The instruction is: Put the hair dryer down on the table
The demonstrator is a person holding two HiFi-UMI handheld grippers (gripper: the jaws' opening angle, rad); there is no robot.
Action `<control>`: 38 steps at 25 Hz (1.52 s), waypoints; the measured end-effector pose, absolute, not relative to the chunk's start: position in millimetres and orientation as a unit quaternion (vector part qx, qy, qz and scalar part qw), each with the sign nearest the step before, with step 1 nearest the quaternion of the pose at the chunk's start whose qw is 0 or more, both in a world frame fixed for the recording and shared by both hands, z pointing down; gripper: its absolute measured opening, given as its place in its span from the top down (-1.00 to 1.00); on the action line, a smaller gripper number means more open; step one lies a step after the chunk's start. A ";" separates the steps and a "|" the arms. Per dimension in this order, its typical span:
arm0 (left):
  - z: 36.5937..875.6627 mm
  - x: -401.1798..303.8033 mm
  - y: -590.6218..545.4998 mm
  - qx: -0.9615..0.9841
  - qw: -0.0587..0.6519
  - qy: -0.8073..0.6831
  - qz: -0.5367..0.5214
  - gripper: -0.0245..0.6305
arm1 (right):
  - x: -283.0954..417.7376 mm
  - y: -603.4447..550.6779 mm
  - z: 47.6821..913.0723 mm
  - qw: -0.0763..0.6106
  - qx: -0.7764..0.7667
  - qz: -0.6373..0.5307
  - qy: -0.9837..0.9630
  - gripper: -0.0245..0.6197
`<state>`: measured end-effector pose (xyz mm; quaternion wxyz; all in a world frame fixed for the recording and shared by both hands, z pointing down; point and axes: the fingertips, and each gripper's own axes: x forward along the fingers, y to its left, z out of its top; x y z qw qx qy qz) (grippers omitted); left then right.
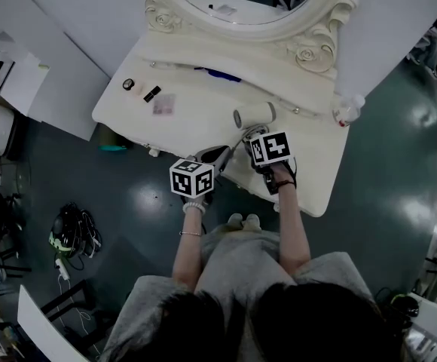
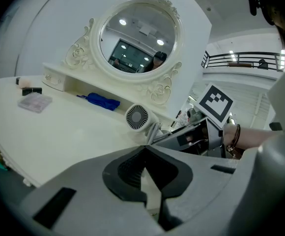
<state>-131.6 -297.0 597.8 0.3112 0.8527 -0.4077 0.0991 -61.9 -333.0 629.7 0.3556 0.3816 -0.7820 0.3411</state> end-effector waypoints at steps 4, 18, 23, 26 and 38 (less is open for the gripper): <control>598.9 -133.7 -297.7 0.850 0.312 -0.411 0.100 0.91 | -63.8 -334.1 634.3 0.365 0.385 0.341 -0.776 0.34; 601.6 -136.6 -299.1 0.848 0.316 -0.411 0.107 0.91 | -68.4 -337.8 642.9 0.397 0.396 0.329 -0.760 0.34; 602.5 -137.0 -299.0 0.849 0.316 -0.410 0.109 0.91 | -68.5 -339.7 645.9 0.415 0.400 0.322 -0.751 0.33; 602.3 -137.6 -298.3 0.849 0.316 -0.409 0.110 0.91 | -69.3 -340.1 647.1 0.426 0.403 0.314 -0.746 0.32; 597.5 -137.8 -290.0 0.851 0.314 -0.407 0.103 0.91 | -72.2 -343.1 634.5 0.383 0.429 0.289 -0.765 0.21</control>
